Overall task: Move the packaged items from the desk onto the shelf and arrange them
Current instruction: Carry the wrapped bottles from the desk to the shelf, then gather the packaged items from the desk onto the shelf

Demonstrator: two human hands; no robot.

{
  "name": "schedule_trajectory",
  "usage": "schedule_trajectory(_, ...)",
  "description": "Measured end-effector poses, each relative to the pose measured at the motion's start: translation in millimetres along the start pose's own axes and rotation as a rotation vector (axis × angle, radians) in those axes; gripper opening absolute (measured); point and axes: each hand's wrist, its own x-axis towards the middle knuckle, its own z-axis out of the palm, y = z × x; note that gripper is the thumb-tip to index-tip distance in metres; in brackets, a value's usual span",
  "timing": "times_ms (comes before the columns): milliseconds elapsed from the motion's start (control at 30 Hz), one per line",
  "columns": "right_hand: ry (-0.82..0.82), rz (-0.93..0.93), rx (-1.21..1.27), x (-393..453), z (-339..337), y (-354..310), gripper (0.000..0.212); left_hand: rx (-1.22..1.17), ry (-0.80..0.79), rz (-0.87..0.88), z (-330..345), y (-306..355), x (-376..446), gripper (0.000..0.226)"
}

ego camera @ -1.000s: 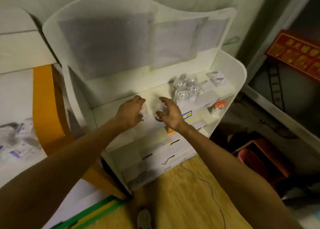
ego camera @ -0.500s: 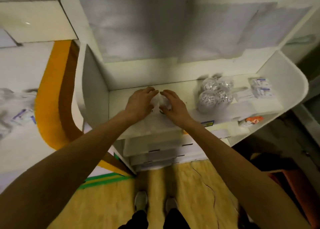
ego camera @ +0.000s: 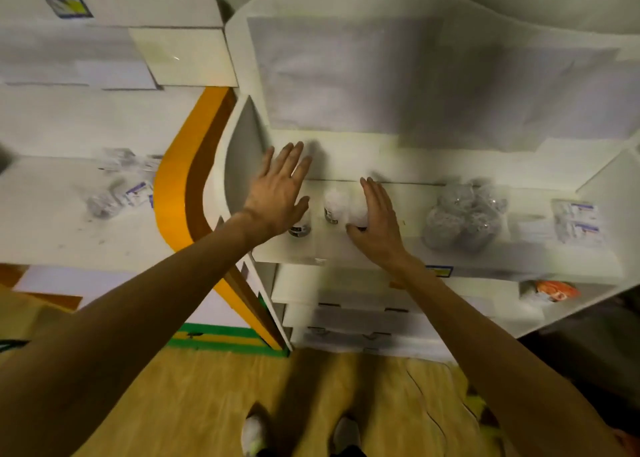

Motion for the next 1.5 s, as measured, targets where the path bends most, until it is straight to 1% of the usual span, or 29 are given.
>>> schedule_trajectory(167,0.156,-0.140,-0.035,2.1,-12.5,-50.7,0.076,0.033,0.098,-0.017,-49.2,-22.4,-11.1,0.073)
schedule_trajectory(267,0.247,-0.210,-0.004,4.5,-16.2,-90.7,0.072,0.028,0.193,-0.055,-76.6,-37.0,-24.5,0.069)
schedule_trajectory(367,0.343,-0.276,0.023,5.4,-6.8,-136.9,0.066,-0.042,0.314,-0.071,-91.7,-66.4,-58.3,0.061)
schedule_trajectory(433,0.371,-0.307,0.045,7.5,7.5,-175.5,0.065,-0.095,0.371,-0.051,-92.1,-99.3,-91.8,0.053)
schedule_trajectory(500,0.366,-0.329,0.070,7.1,25.8,-217.3,0.065,-0.132,0.380,-0.068,-82.9,-136.5,-129.6,0.045)
schedule_trajectory(633,0.383,-0.428,0.116,-2.2,64.7,-286.4,0.059,-0.186,0.319,-0.242,-55.5,-195.8,-199.9,0.041)
schedule_trajectory(700,0.352,-0.466,0.097,-12.4,88.7,-311.9,0.059,-0.213,0.300,-0.325,-45.4,-219.3,-234.5,0.039)
schedule_trajectory(800,0.243,-0.442,0.011,-32.4,136.3,-350.5,0.066,-0.182,0.228,-0.424,-34.1,-257.8,-284.7,0.037)
schedule_trajectory(833,0.190,-0.440,-0.013,-38.9,154.1,-364.1,0.069,-0.172,0.172,-0.466,-30.6,-270.5,-298.7,0.041)
schedule_trajectory(933,0.038,-0.471,-0.089,-51.7,201.4,-396.7,0.074,-0.190,0.001,-0.643,-19.8,-301.4,-329.4,0.063)
schedule_trajectory(1000,-0.039,-0.460,-0.121,-53.7,224.6,-406.9,0.074,-0.222,-0.076,-0.703,-12.2,-315.1,-343.3,0.075)
schedule_trajectory(1067,-0.099,-0.403,-0.112,-50.1,239.8,-409.2,0.071,-0.245,-0.126,-0.692,-5.1,-326.9,-352.6,0.079)
schedule_trajectory(1133,-0.119,-0.345,-0.094,-39.7,251.5,-409.6,0.066,-0.256,-0.134,-0.678,0.0,-340.6,-356.8,0.076)
schedule_trajectory(1267,-0.052,-0.271,-0.093,-2.1,274.2,-412.5,0.057,-0.296,-0.115,-0.676,12.9,-360.3,-349.7,0.074)
schedule_trajectory(1367,-0.082,-0.259,-0.119,41.7,290.3,-420.8,0.054,-0.328,-0.129,-0.648,28.7,-367.3,-331.4,0.074)
schedule_trajectory(1500,-0.172,-0.277,-0.143,102.4,318.2,-425.8,0.052,-0.355,-0.155,-0.589,46.8,-388.9,-291.8,0.080)
